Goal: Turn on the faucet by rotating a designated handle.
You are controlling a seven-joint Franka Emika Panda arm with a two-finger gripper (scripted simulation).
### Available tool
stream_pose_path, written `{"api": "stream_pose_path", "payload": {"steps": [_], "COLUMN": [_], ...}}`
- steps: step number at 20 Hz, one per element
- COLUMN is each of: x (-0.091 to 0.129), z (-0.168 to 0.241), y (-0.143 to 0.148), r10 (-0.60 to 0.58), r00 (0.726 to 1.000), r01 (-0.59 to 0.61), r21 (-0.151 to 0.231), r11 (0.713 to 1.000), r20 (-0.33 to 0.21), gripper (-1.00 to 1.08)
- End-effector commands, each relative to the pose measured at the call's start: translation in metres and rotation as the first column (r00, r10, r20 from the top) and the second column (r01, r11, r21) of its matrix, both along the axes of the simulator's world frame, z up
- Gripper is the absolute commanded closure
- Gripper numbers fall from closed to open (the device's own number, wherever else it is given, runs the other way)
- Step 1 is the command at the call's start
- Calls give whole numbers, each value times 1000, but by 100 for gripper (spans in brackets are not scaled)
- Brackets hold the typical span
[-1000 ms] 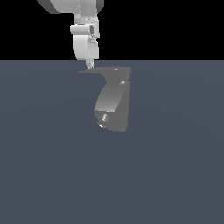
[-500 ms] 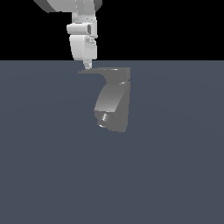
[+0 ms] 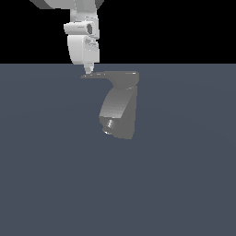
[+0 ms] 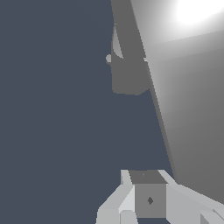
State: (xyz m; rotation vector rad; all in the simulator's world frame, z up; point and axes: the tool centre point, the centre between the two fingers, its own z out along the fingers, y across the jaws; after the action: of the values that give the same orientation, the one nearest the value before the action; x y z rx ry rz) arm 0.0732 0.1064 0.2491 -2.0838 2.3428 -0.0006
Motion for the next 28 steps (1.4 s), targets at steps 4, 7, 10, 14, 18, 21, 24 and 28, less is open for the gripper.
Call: {"api": "stream_pose_path", "payload": {"steps": [4, 7, 10, 14, 18, 21, 24, 28], "x": [-16, -25, -34, -45, -57, -67, -65, -76], "z": [0, 0, 0, 0, 0, 0, 0, 0], "y": [-4, -3, -1, 1, 4, 6, 1, -6], "r10": [-10, -10, -10, -10, -10, -10, -13, -12], "r00": [1000, 1000, 1000, 1000, 1000, 1000, 1000, 1000], "r01": [10, 10, 10, 10, 10, 10, 13, 12], "r21": [-4, -4, -4, -4, -4, -4, -4, -4], "r11": [1000, 1000, 1000, 1000, 1000, 1000, 1000, 1000], "r20": [-5, -5, -5, -5, -5, -5, -1, -2], "gripper": [108, 108, 108, 108, 108, 108, 108, 108]}}
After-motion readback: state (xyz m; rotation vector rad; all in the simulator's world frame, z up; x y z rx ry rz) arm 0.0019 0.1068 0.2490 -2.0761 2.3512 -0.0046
